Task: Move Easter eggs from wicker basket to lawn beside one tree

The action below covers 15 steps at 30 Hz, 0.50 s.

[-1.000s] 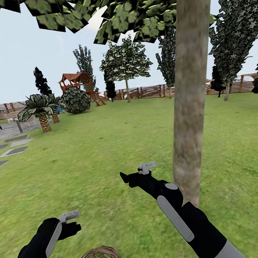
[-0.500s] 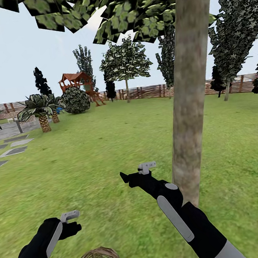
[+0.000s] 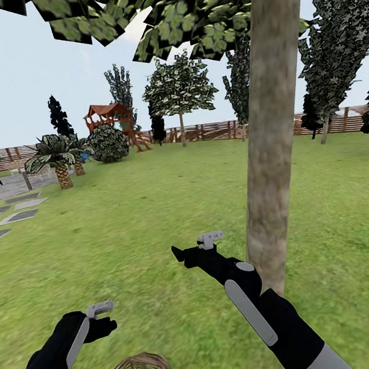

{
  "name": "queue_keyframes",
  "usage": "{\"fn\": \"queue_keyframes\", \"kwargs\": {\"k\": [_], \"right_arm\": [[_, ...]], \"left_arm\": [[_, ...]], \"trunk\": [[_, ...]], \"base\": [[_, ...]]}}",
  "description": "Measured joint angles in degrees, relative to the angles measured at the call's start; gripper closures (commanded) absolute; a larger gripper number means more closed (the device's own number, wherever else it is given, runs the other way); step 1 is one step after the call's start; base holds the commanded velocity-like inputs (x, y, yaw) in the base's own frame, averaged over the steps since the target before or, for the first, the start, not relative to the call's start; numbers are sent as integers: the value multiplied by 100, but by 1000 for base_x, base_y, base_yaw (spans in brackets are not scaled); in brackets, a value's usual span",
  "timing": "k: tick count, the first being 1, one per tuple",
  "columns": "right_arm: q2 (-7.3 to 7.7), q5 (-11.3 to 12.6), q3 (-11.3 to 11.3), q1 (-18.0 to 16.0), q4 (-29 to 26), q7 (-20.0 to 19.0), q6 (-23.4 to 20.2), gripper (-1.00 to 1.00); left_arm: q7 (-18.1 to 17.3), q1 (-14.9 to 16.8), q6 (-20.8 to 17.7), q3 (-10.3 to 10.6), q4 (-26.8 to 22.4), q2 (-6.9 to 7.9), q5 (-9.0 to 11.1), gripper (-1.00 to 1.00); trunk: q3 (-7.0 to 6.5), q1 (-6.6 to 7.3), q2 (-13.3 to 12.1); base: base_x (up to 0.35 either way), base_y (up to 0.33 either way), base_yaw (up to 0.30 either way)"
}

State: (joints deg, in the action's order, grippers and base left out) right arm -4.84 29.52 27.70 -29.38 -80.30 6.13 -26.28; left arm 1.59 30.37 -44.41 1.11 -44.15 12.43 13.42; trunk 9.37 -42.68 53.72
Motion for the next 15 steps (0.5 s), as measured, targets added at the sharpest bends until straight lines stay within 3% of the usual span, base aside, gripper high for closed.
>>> {"fn": "queue_keyframes", "kwargs": {"k": [15], "right_arm": [[2, -7, -25, 0, -13, 0, 5, -100]], "left_arm": [[-18, 0, -3, 14, 13, 4, -25, -100]], "trunk": [[270, -330, 603]], "base": [[0, 0, 0]]}}
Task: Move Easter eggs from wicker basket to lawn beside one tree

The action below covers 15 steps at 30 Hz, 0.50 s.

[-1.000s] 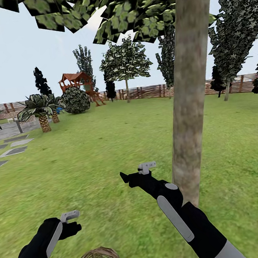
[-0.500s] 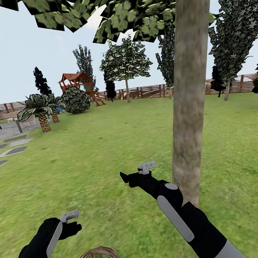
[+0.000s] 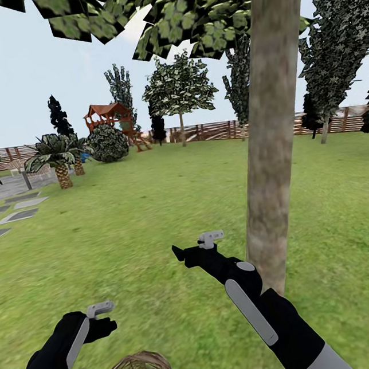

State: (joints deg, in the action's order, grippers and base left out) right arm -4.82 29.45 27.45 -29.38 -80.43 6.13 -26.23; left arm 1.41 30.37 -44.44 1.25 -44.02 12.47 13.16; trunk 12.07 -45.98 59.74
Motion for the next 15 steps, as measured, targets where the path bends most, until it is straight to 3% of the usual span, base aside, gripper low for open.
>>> {"fn": "queue_keyframes", "kwargs": {"k": [6, 15], "right_arm": [[2, 0, -1, 0, 0, 0, 4, -100], [-1, 0, -1, 0, 0, 0, 4, -100]], "left_arm": [[-6, 0, -10, 2, 9, 4, 2, -100], [-6, 8, 2, -4, 448, 20, 28, -100]], "trunk": [[108, -132, 241], [270, -330, 602]], "base": [[0, 0, 0], [0, 0, 0]]}}
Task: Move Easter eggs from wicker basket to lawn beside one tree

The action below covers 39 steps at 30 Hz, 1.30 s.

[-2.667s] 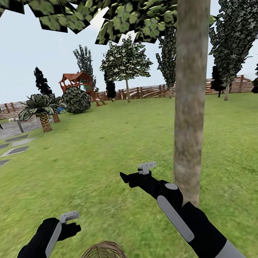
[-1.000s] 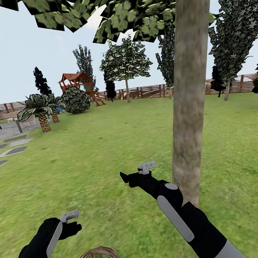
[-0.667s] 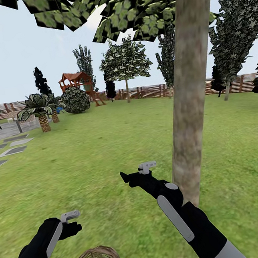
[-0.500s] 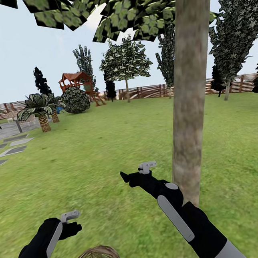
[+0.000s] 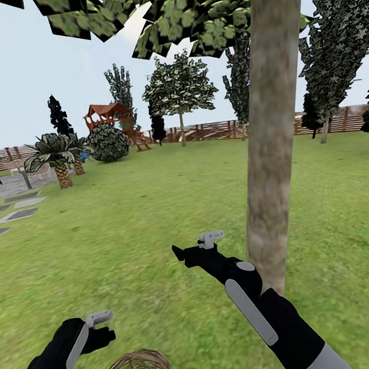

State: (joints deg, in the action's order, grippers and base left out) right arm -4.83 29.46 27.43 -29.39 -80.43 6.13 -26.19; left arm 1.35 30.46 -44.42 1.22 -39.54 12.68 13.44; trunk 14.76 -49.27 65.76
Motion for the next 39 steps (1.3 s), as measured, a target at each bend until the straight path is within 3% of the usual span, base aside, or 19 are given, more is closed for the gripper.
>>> {"fn": "queue_keyframes", "kwargs": {"k": [9, 26, 39], "right_arm": [[-1, 0, 2, 0, 0, 0, 0, -100], [5, 0, -3, 0, 0, 0, 0, -100], [8, 0, -8, 0, 0, 0, 0, -100]], "left_arm": [[0, 1, 25, 7, 55, 2, 3, -100], [-8, 1, 526, 29, 261, -26, -24, -100], [-8, 18, 631, 30, 339, -42, -28, -100]], "trunk": [[162, -198, 361], [467, -571, 1044], [701, -857, 1565]], "base": [[0, 0, 0], [0, 0, 0], [0, 0, 0]]}}
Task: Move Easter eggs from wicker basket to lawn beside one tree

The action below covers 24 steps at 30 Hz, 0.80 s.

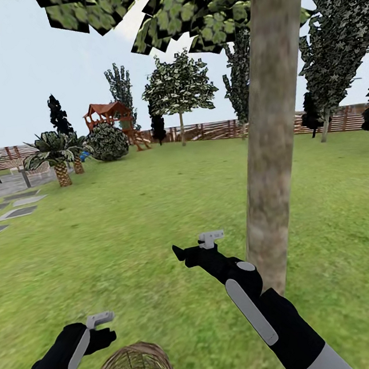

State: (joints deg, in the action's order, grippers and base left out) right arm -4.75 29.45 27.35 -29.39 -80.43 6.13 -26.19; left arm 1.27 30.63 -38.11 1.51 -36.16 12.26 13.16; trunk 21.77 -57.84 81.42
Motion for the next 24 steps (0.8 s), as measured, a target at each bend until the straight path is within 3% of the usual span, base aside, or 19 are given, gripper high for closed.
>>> {"fn": "queue_keyframes", "kwargs": {"k": [24], "right_arm": [[-8, -9, 7, 0, 6, 0, 0, -100]], "left_arm": [[0, 1, 201, 239, 10, 23, 0, -100]], "trunk": [[431, -528, 963]], "base": [[0, 0, 0]]}}
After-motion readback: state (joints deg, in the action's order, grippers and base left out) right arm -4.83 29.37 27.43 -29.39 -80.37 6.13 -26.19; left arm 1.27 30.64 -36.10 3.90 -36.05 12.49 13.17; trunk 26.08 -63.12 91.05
